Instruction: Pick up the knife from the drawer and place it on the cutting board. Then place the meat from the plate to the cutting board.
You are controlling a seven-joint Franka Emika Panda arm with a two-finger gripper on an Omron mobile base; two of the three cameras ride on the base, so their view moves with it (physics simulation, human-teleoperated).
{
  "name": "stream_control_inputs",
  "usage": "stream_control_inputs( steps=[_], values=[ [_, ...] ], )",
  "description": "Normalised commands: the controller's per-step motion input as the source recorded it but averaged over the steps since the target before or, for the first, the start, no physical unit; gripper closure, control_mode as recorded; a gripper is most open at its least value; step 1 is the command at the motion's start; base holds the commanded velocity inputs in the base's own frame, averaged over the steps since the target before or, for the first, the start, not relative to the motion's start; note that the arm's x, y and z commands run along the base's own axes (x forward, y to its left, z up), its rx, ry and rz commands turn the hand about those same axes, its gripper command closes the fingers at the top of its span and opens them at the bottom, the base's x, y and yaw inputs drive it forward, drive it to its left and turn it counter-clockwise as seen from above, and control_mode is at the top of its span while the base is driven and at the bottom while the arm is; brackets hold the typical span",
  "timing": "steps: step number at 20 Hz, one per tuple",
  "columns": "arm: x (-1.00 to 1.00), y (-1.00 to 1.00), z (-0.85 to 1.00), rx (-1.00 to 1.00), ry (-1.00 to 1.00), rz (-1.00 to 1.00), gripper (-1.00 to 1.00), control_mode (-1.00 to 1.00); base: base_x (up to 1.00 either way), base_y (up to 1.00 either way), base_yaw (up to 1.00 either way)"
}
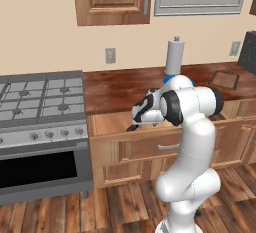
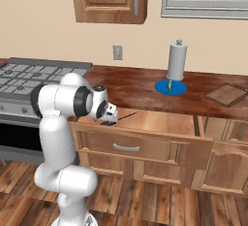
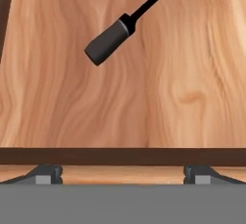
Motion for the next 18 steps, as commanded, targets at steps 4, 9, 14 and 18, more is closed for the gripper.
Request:
stream_control_inputs(
  steps=[4,9,14,18],
  values=[
    [0.02,0.00,-0.31,0.00,0.00,0.00,-1.00,-1.00,0.00,0.00,0.00],
    [0.05,0.00,-0.12,0.00,0.00,0.00,-1.00,-1.00,0.00,0.00,0.00],
    [-0.05,0.00,0.00,0.00,0.08,-0.01,-1.00,-1.00,0.00,0.00,0.00],
    [-0.37,0.00,0.00,0.00,0.25,-0.05,-1.00,-1.00,0.00,0.00,0.00]
  ],
)
